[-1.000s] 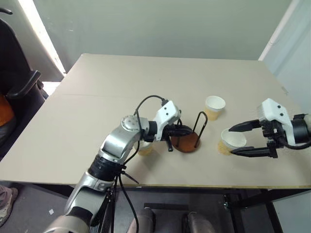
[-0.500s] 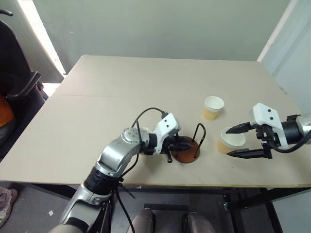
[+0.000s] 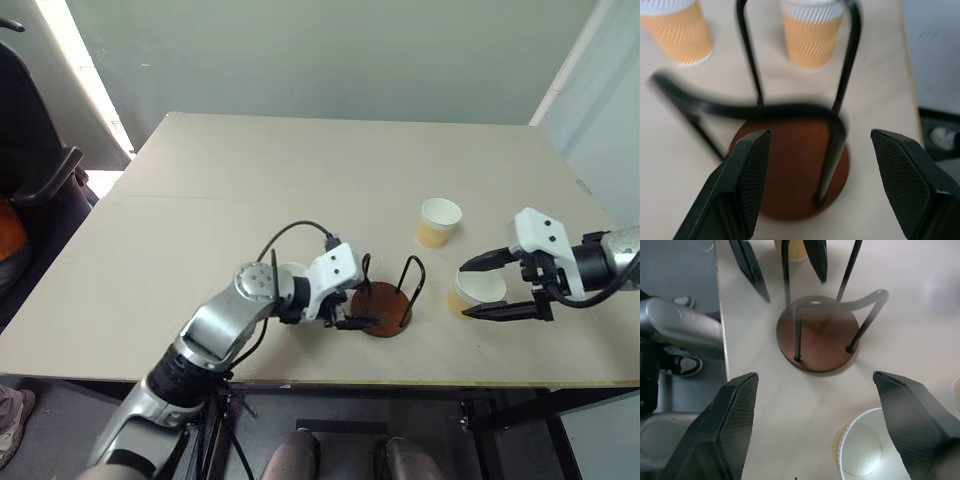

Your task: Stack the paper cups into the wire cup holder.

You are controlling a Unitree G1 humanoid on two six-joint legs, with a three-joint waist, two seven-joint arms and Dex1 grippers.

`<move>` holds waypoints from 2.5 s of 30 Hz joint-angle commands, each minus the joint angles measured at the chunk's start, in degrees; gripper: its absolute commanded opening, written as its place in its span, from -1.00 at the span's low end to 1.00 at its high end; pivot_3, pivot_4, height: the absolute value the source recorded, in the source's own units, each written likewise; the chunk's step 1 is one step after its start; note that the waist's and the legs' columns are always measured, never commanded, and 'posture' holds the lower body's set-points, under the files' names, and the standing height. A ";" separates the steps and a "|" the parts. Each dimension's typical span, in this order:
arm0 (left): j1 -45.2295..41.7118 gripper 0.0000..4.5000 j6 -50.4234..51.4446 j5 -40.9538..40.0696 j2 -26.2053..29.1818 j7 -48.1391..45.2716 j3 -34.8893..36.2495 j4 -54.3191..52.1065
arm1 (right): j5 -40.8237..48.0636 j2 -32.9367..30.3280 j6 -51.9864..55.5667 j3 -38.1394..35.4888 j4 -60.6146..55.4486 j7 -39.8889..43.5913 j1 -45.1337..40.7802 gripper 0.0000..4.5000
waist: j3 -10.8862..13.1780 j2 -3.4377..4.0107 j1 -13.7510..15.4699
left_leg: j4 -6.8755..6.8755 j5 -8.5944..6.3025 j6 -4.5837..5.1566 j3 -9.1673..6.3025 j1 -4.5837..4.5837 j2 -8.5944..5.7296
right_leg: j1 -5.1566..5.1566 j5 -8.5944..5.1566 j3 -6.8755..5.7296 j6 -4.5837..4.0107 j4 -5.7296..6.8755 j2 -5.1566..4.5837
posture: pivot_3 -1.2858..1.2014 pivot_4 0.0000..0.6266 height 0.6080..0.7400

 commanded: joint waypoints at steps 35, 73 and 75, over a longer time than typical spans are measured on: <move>1.66 0.54 1.05 -9.39 29.61 -15.75 26.91 -11.48 | -25.61 6.86 -12.96 17.31 14.47 5.24 -9.08 -0.50 | 0.02 0.10 -1.29 | -0.13 -0.75 0.37 -0.04 0.12 0.17 | -0.15 -0.12 -0.05 -0.50 0.05 0.05 | 0.03 -0.52 1.00; 13.54 0.99 -0.95 -15.26 31.80 -8.78 32.74 -12.98 | -2.50 12.44 -25.25 30.44 16.01 16.77 -41.66 -1.00 | 0.07 0.17 -2.09 | -0.98 -0.70 -0.41 -0.12 0.25 0.51 | -0.77 -0.89 -0.13 -1.76 0.72 0.36 | 0.03 -0.52 1.00; 13.67 0.99 -0.55 -15.44 32.07 -8.65 32.99 -13.23 | -2.02 12.82 -25.63 30.48 16.15 16.77 -42.00 -1.00 | 0.07 0.17 -2.09 | -0.98 -0.71 -0.42 -0.12 0.27 0.53 | -0.77 -0.90 -0.13 -1.77 0.75 0.39 | 0.03 -0.52 1.00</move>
